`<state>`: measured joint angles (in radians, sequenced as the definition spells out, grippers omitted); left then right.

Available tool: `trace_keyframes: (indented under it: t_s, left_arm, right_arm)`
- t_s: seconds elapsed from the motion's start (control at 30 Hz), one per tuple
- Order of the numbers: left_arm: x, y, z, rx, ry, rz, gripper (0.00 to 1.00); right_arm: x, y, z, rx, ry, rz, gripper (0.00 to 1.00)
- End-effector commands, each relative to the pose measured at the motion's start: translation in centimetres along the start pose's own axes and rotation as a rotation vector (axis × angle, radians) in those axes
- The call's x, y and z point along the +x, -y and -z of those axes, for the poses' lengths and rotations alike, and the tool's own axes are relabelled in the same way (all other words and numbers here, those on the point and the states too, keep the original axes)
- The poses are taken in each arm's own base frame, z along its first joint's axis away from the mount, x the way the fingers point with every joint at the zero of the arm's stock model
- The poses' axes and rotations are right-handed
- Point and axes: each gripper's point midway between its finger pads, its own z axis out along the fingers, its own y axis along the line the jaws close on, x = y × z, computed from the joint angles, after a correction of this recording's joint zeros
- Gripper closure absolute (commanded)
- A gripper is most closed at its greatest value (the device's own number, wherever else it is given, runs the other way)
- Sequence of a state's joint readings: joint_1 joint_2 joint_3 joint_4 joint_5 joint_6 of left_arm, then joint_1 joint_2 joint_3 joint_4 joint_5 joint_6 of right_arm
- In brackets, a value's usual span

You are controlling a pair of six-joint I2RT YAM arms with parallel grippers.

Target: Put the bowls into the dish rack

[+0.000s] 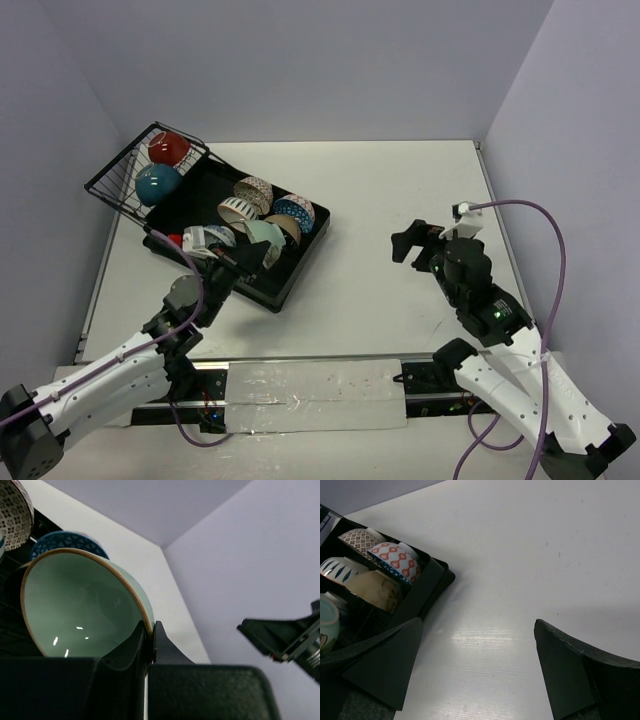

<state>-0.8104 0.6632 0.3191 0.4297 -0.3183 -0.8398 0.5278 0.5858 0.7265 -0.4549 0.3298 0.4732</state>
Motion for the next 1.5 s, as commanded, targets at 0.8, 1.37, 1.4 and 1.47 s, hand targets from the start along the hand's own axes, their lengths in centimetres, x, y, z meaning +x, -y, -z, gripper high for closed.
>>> trace_keyframes:
  t_s: [0.8,1.37,1.4,1.47]
  left_arm:
    - [-2.0,-1.6,-1.0,-0.049,0.263,0.361,1.0]
    - [0.5,-3.8,0.1,-0.203,0.313,0.431,1.0]
    - [0.5,-4.3,0.3,-0.225,0.331,0.452,1.0]
    - [0.5,-4.9,0.6,-0.234,0.349,0.451,1.0]
  right_arm:
    - [-1.2,-0.9,-0.7,-0.013,0.028,0.014,0.0]
    - [-0.8,-0.7,-0.2,-0.008,0.035,0.027,0.0]
    - [-0.8,-0.7,-0.2,-0.009,0.034,0.027,0.0]
    - [-0.8,-0.7,-0.1,-0.01,0.036,0.029,0.0]
